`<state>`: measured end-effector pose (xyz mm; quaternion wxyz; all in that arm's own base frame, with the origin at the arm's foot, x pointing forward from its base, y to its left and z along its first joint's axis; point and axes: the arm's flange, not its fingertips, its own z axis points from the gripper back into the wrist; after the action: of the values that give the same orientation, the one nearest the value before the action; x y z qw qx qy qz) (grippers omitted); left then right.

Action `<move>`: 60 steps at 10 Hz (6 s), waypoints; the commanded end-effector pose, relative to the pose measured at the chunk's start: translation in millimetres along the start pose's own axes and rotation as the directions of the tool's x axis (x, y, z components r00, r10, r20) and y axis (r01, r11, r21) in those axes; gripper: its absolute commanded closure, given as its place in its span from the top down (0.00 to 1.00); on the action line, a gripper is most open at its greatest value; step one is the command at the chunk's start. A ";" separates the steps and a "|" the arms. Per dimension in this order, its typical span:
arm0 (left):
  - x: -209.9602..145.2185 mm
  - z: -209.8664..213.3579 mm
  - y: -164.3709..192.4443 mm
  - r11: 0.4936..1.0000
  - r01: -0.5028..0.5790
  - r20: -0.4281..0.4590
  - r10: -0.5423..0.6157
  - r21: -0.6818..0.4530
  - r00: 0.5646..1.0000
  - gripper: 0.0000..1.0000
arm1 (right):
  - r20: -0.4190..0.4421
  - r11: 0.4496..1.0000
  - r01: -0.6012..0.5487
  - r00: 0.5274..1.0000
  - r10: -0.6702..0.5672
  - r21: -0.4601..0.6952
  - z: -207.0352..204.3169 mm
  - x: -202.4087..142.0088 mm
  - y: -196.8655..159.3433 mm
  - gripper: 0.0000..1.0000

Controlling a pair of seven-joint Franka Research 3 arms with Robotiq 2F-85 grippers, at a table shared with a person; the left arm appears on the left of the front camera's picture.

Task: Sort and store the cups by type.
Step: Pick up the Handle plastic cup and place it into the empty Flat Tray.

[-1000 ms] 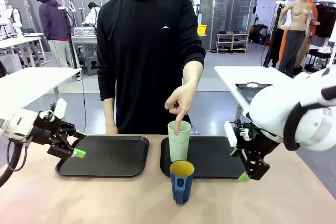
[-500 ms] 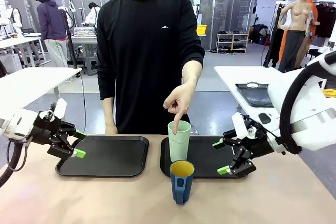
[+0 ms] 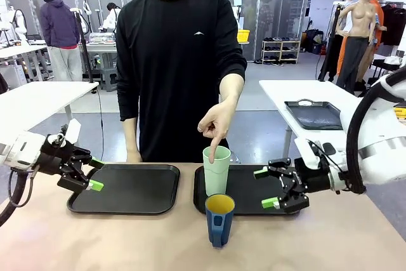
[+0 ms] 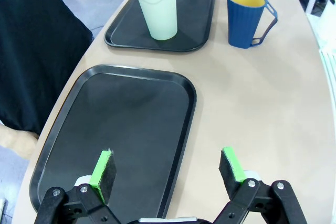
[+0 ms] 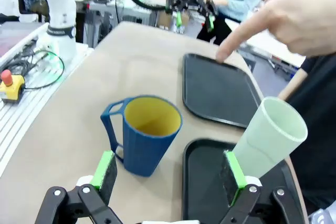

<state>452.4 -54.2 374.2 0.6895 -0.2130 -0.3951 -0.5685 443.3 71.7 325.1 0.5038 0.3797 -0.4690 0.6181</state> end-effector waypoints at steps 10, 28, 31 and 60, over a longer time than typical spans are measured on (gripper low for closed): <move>-0.2 -1.6 -0.9 1.000 0.013 0.024 -0.014 0.016 1.000 1.00 | -0.006 0.997 0.067 0.998 -0.067 0.034 -11.9 -20.8 -17.6 1.00; -0.2 -1.6 -0.9 1.000 0.013 0.024 -0.014 0.016 1.000 1.00 | 0.073 0.973 0.116 0.989 -0.132 0.197 -95.7 -94.1 -32.0 1.00; -0.2 -1.6 -0.9 1.000 0.013 0.024 -0.014 0.016 1.000 1.00 | 0.086 0.977 0.112 0.988 -0.130 0.182 -109.9 -95.3 -29.9 1.00; -0.2 -1.6 -0.9 1.000 0.013 0.024 -0.014 0.016 1.000 1.00 | 0.137 0.975 0.217 0.965 -0.222 0.047 -149.8 -90.4 34.8 1.00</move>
<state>452.5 -54.2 374.2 0.6895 -0.2130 -0.3951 -0.5685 440.8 186.0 211.9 0.5325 0.4881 -0.4297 0.5419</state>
